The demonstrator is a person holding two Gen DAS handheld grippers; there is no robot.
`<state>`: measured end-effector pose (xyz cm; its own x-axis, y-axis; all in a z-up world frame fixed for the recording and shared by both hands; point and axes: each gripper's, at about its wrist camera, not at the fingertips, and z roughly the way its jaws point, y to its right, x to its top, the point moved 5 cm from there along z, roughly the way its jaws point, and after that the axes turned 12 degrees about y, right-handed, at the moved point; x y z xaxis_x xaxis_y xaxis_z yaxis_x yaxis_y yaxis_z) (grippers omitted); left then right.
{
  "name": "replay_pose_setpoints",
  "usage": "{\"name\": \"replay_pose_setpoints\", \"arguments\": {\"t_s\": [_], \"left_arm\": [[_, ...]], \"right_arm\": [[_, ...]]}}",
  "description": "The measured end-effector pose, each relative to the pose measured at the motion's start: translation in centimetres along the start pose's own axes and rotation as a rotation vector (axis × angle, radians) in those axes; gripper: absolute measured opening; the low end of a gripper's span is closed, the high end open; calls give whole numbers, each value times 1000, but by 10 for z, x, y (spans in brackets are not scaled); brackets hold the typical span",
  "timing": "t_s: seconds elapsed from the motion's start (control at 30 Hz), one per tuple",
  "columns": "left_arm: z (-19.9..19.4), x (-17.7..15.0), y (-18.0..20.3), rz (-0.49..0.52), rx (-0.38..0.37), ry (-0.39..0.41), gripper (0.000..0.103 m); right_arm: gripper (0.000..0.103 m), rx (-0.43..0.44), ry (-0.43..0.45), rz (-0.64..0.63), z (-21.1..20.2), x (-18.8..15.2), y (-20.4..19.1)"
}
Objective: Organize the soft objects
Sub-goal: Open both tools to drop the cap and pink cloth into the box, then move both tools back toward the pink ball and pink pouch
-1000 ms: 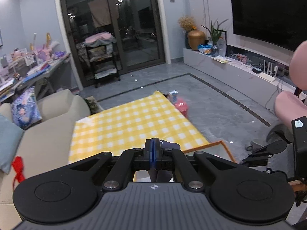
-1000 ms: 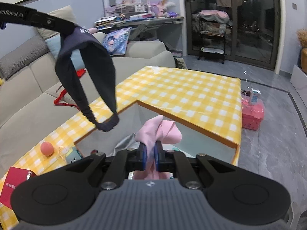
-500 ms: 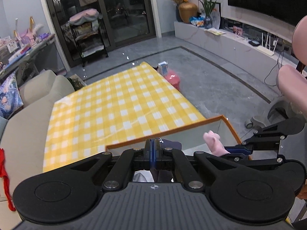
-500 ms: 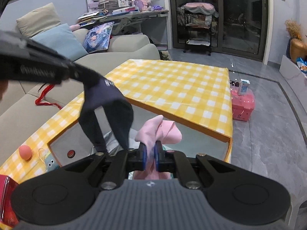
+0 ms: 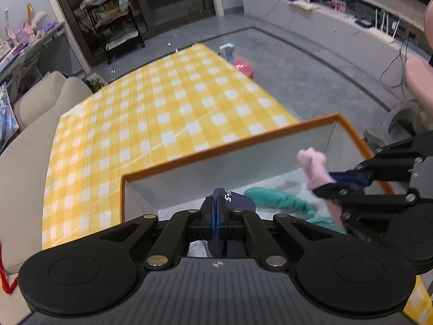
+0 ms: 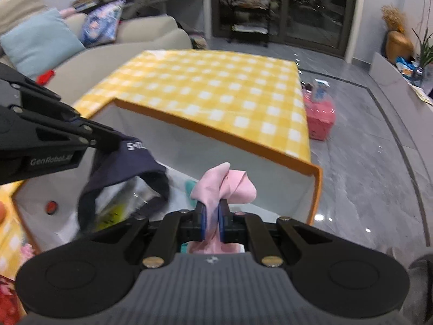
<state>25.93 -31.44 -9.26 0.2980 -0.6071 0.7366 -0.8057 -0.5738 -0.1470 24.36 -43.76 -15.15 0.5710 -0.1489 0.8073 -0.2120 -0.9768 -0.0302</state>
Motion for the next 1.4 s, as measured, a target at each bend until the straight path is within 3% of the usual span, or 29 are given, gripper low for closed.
{"name": "replay_pose_setpoints", "arguments": {"t_s": [0.33,0.7,0.8,0.87,0.9,1.03,1.17,1.4], "left_arm": [[35,-21,-3,-1,50,-104,1],[51,-24,7,11,61,-140,2],[60,-30,8,17,73,-179,15],[63,-34,7,18,76,-194,36],[64,-35,7,21,79,-198,40],[59,-35,1,14,99,-188,45],[51,-27,-6,-33,92,-165,56],[29,-17,-17,-29,128,-125,71]], "right_arm": [[6,-101,-52,-56,16,-13,0],[7,-165,-75,-95,25,-20,4],[16,-159,-79,-119,26,-20,0],[26,-161,-64,-109,25,-18,1],[32,-161,-60,-101,24,-17,2],[34,-156,-47,-99,21,-16,0],[53,-152,-17,-119,15,-9,-8],[53,-143,15,-122,4,3,-17]]}}
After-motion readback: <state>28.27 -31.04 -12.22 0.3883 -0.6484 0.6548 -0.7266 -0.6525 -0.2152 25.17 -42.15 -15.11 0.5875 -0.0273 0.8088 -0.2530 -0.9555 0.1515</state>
